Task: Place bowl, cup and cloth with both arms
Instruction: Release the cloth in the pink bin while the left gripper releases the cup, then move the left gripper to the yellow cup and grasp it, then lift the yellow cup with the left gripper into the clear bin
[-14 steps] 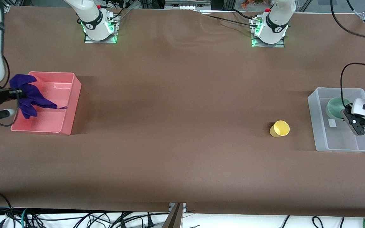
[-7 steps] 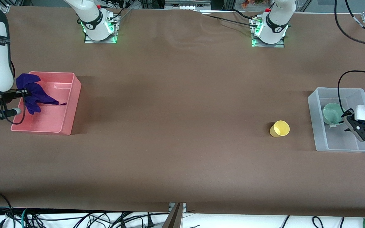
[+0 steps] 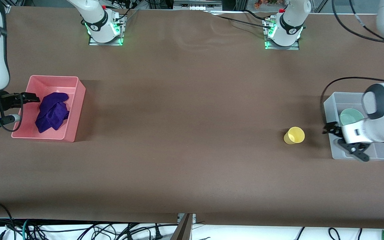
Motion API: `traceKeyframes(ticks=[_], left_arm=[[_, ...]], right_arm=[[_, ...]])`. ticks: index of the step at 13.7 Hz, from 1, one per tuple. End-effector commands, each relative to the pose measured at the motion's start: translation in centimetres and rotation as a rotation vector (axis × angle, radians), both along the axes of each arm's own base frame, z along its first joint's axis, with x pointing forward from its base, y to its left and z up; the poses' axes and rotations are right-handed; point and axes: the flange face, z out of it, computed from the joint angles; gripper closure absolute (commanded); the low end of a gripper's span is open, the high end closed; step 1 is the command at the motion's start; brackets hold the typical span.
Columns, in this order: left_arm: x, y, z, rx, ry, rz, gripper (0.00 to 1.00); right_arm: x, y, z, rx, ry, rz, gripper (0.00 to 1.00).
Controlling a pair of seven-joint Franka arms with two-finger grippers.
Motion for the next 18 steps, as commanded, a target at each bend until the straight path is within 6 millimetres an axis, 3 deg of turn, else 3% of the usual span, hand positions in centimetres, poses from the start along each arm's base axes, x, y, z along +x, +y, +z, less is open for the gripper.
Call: traceKeyframes(ticks=[1, 2, 3, 5, 6, 7, 8, 10, 12, 13, 16, 18], left_arm=[[0.1, -1.6, -3.3, -0.035, 0.079, 0.218, 0.0], [0.0, -2.8, -4.3, -0.043, 0.096, 0.226, 0.05], [-0.2, -3.3, -5.8, -0.046, 0.117, 0.221, 0.21], [-0.5, -4.2, -7.7, -0.048, 0.147, 0.215, 0.81], [-0.6, -4.5, -8.0, -0.047, 0.153, 0.213, 1.0], [-0.7, -4.5, -8.5, -0.048, 0.161, 0.213, 1.0], [-0.5, -4.5, -8.6, -0.049, 0.159, 0.207, 1.0], [-0.3, -4.4, -7.7, -0.036, 0.143, 0.197, 1.0], [-0.3, -4.0, -6.9, -0.029, 0.142, 0.193, 1.0], [-0.5, -3.4, -5.0, -0.02, 0.149, 0.173, 1.0], [-0.4, -1.0, 3.7, 0.084, 0.185, 0.069, 1.0], [-0.6, 1.7, 7.4, 0.199, 0.195, -0.022, 1.0]], right_arm=[[-0.2, 5.9, 5.3, 0.038, -0.069, 0.054, 0.0], [-0.4, 8.6, 6.7, 0.019, -0.091, 0.015, 0.0], [-0.9, 11.2, 8.2, 0.004, -0.111, -0.035, 0.0], [-1.9, 12.5, 10.5, 0.003, -0.134, -0.064, 0.0], [-2.6, 12.4, 12.2, 0.005, -0.154, -0.066, 0.0], [-3.3, 12.2, 14.3, 0.009, -0.201, -0.073, 0.0], [-3.4, 11.7, 15.0, 0.015, -0.217, -0.074, 0.0], [-3.8, 11.7, 15.4, 0.001, -0.22, -0.073, 0.0], [-3.9, 13.8, 15.5, -0.052, -0.223, -0.021, 0.0], [-3.9, 14.3, 15.4, -0.068, -0.221, -0.051, 0.0], [-4.2, 14.0, 15.4, -0.086, -0.197, -0.114, 0.0], [-3.6, 13.2, 16.4, -0.08, -0.218, -0.13, 0.0]])
